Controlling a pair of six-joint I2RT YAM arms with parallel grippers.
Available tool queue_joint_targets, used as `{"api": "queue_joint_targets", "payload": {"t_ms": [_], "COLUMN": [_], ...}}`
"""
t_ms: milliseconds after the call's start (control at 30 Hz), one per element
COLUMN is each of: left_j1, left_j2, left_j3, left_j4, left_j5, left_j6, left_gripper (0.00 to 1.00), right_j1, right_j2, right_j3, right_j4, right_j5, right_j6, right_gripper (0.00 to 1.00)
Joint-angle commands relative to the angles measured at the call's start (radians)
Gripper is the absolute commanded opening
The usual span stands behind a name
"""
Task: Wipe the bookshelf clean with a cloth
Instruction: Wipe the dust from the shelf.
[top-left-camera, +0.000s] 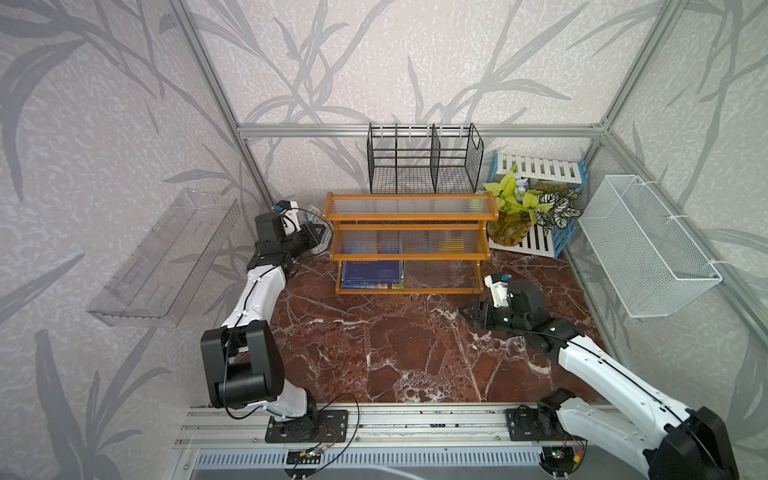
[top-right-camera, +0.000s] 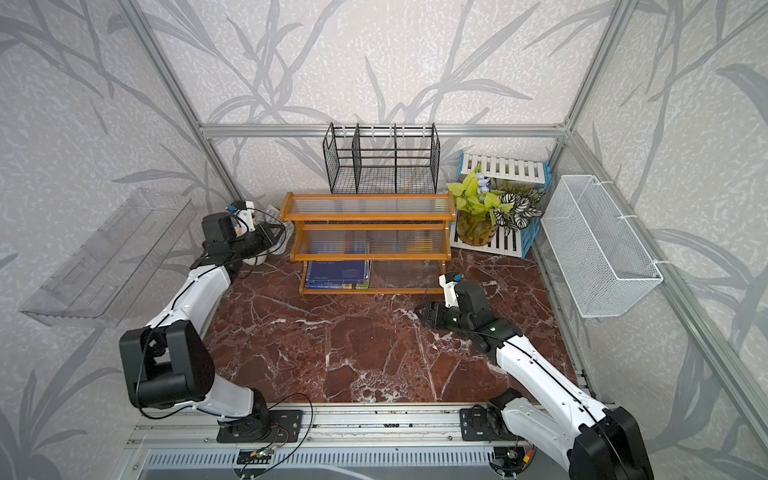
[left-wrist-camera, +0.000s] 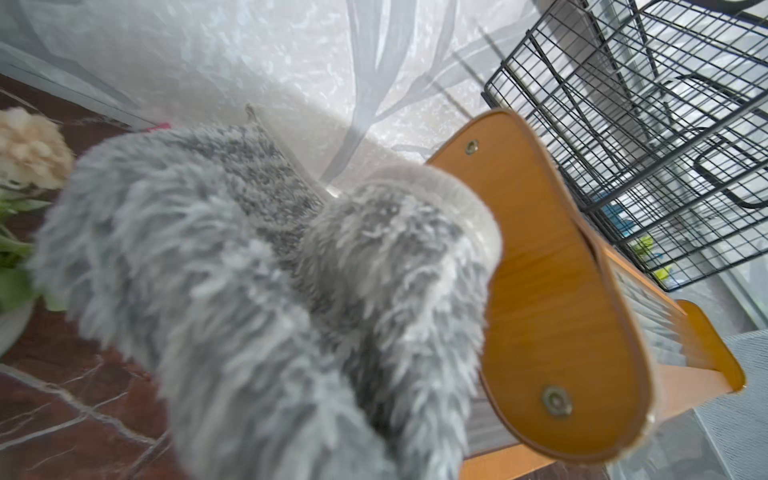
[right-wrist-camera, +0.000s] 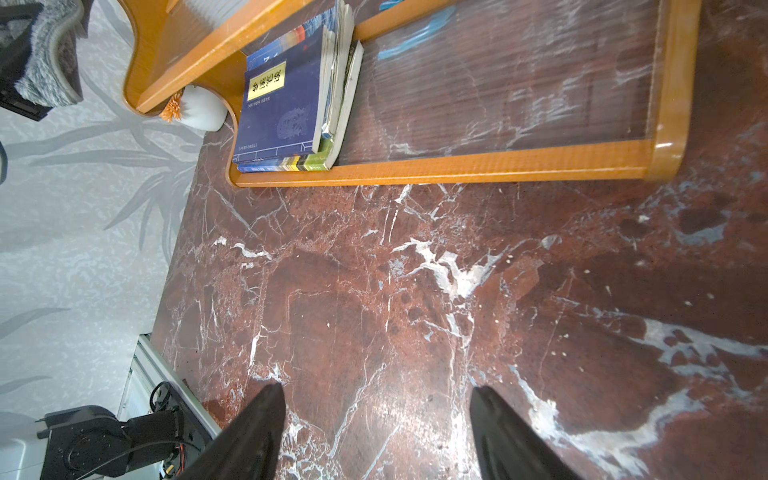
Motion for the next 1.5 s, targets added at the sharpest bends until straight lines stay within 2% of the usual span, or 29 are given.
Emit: {"api": "queue_joint_targets", "payload": {"t_ms": [0,300,500,633,833,1000,1167,1267,1467], "left_j1": [0.011,0.007,-0.018,-0.03,-0.03,-0.023,-0.003,0.021,0.063], "left_j2": [0.036,0.271,0.337,0.299,0.168,0.077,-0.024,-0.073,-0.165], "left_j3": [0.066,0.355,0.497,0.461,0.323,0.29,0.234,0.204,0.069], "left_j4": [-0.073,-0.111,-0.138,-0.109,-0.014,-0.01,0.068,0.041,-0.079], "left_j5": [-0.099,0.005,0.069,0.106,0.152,0.16,0.205,0.163,-0.038], "left_j6": [0.072,0.129,0.095,0.05,-0.047,-0.052,-0.122,-0.105,-0.008], "left_gripper": [0.05,0.05,0.05,0.05,0.05,0.05,0.05,0.05,0.06], "right_j1": [-0.005,-0.005,-0.005,-0.005,-0.005,-0.004,-0.005,-0.004,-0.004], "right_j2": [-0.016,0.023,0.043,0.053,0.042,0.028,0.004,-0.017,-0.048], "right_j3": [-0.002,0.016,0.031,0.032,0.028,0.019,0.002,-0.002,-0.016], "right_j4": [-0.018,-0.012,-0.015,-0.01,-0.012,-0.01,-0.006,-0.011,-0.015], "right_j5": [0.009,0.013,0.019,0.012,0.013,0.011,0.007,0.005,0.009], "right_j6": [0.004,0.001,0.001,0.005,0.008,0.009,0.016,0.016,0.019], "right_gripper": [0.75,0.75,0.75,0.75,0.75,0.75,0.75,0.75,0.76]}}
